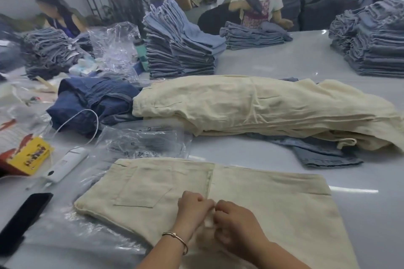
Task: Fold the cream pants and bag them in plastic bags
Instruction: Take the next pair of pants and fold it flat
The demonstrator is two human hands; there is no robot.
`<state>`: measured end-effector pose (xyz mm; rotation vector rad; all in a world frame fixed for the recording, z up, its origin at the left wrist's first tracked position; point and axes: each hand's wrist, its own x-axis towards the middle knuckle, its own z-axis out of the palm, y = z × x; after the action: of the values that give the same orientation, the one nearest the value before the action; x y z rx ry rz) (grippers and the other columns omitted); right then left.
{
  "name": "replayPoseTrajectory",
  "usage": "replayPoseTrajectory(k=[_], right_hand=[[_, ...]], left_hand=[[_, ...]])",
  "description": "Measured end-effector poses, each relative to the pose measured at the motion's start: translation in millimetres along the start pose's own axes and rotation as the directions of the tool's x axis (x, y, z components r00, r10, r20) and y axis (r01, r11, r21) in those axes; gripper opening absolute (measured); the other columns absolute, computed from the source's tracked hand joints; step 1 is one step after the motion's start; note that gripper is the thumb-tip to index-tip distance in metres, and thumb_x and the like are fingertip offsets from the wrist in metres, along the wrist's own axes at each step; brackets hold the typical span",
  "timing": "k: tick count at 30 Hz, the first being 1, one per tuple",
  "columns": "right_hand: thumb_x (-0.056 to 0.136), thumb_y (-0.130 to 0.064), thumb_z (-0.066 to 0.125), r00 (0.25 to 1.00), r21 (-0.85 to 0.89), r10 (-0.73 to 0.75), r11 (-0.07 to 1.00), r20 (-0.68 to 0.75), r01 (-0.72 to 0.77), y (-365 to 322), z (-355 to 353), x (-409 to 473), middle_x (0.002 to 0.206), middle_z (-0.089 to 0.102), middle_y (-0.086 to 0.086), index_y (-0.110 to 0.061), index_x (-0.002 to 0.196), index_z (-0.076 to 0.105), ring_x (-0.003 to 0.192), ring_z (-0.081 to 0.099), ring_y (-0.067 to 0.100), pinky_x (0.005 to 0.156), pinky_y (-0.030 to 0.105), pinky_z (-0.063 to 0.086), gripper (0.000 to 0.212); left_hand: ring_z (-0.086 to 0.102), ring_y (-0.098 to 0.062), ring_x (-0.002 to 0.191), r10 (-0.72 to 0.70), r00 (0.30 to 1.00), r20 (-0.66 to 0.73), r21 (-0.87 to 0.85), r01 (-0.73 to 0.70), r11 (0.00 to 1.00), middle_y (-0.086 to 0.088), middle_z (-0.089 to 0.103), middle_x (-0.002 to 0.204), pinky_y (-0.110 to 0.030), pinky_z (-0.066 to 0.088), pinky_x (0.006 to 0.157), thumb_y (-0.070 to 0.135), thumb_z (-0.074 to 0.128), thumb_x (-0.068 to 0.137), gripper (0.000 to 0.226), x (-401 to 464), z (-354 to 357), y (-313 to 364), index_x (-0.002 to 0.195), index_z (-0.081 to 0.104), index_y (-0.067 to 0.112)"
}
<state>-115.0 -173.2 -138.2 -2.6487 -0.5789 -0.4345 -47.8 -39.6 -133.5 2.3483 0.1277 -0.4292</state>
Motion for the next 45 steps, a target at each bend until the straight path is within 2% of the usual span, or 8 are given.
replayPoseTrajectory(k=[7, 12, 14, 18, 24, 33, 39, 45], right_hand=[[0.082, -0.061, 0.047, 0.944, 0.196, 0.083, 0.969, 0.320, -0.151, 0.3, 10.6, 1.6, 0.081, 0.053, -0.005, -0.020, 0.068, 0.055, 0.073, 0.052, 0.012, 0.062, 0.029, 0.039, 0.044], [0.089, -0.067, 0.025, 0.939, 0.210, 0.305, 0.919, 0.160, -0.334, 19.9, 10.5, -0.7, 0.088, 0.059, -0.012, -0.022, 0.075, 0.063, 0.086, 0.055, 0.009, 0.075, 0.030, 0.044, 0.061], [0.094, -0.056, 0.034, 0.915, 0.049, 0.399, 0.915, 0.053, -0.401, 26.5, 15.6, 0.8, 0.127, 0.059, -0.007, -0.027, 0.109, 0.068, 0.116, 0.054, 0.017, 0.094, 0.033, 0.041, 0.048], [0.075, -0.077, -0.007, 0.836, -0.135, 0.520, 0.854, 0.173, -0.503, 21.9, 18.0, 13.6, 0.155, 0.029, -0.001, -0.027, 0.144, 0.037, 0.142, 0.031, 0.021, 0.113, 0.044, 0.022, 0.097], [0.092, -0.065, 0.007, 0.765, -0.220, 0.574, 0.819, 0.292, -0.530, 21.4, 39.7, 14.3, 0.153, -0.025, -0.016, -0.041, 0.147, -0.017, 0.147, -0.008, 0.010, 0.120, 0.039, 0.004, 0.065], [0.093, -0.063, 0.009, 0.775, -0.173, 0.566, 0.824, 0.280, -0.539, 11.5, 36.9, 27.8, 0.157, -0.020, -0.013, -0.041, 0.144, -0.023, 0.147, -0.008, 0.007, 0.119, 0.039, 0.003, 0.064], [0.085, -0.071, 0.012, 0.674, -0.129, 0.628, 0.761, 0.389, -0.635, 12.9, 46.2, 54.7, 0.160, 0.006, -0.011, -0.042, 0.146, 0.016, 0.146, 0.013, 0.011, 0.117, 0.042, 0.012, 0.068], [0.089, -0.066, 0.010, 0.654, -0.141, 0.660, 0.736, 0.370, -0.662, 48.1, 60.1, 37.4, 0.157, -0.020, -0.012, -0.043, 0.147, -0.010, 0.147, -0.004, 0.009, 0.119, 0.040, 0.009, 0.065]], left_hand=[[0.042, -0.023, 0.061, -0.051, 0.996, 0.070, 0.205, 0.035, 0.978, -0.002, 0.039, 0.053, -0.030, 0.029, 0.056, 0.031, 0.056, 0.073, 0.032, -3.6, -5.0, -17.4, 0.053, 0.040, 0.013], [0.053, -0.022, 0.058, -0.091, 0.979, 0.183, 0.206, 0.053, 0.977, 0.002, 0.050, 0.057, -0.025, 0.045, 0.055, 0.027, 0.063, 0.069, 0.023, -5.1, -11.4, -15.0, 0.059, 0.046, 0.015], [0.055, -0.019, 0.067, -0.069, 0.978, 0.198, 0.166, 0.036, 0.985, 0.006, 0.052, 0.064, -0.025, 0.047, 0.063, 0.029, 0.070, 0.069, 0.026, -8.0, -12.3, -14.6, 0.064, 0.047, 0.018], [0.051, -0.015, 0.079, -0.057, 0.977, 0.205, -0.078, 0.074, 0.994, 0.011, 0.048, 0.077, -0.026, 0.044, 0.070, 0.028, 0.077, 0.069, 0.035, -10.7, -16.6, -14.2, 0.078, 0.043, 0.027], [0.052, -0.029, 0.118, -0.061, 0.965, 0.256, 0.097, 0.037, 0.995, -0.011, 0.054, 0.127, -0.036, 0.043, 0.094, 0.047, 0.077, 0.073, 0.078, -9.9, -25.2, -29.7, 0.127, 0.036, 0.008], [0.052, -0.033, 0.119, -0.057, 0.950, 0.307, 0.233, -0.017, 0.972, -0.017, 0.053, 0.128, -0.040, 0.043, 0.094, 0.037, 0.076, 0.076, 0.070, -16.8, -29.7, -31.4, 0.126, 0.041, 0.003], [0.055, -0.040, 0.107, 0.280, 0.919, 0.279, 0.380, -0.373, 0.846, -0.020, 0.056, 0.115, -0.044, 0.044, 0.085, 0.013, 0.068, 0.082, 0.042, -27.6, -29.4, -28.0, 0.117, 0.046, 0.009], [0.052, -0.037, 0.114, 0.308, 0.882, 0.358, 0.346, -0.431, 0.833, -0.016, 0.050, 0.123, -0.045, 0.040, 0.096, 0.015, 0.063, 0.087, 0.030, -24.3, -29.8, -35.9, 0.116, 0.056, 0.017]])
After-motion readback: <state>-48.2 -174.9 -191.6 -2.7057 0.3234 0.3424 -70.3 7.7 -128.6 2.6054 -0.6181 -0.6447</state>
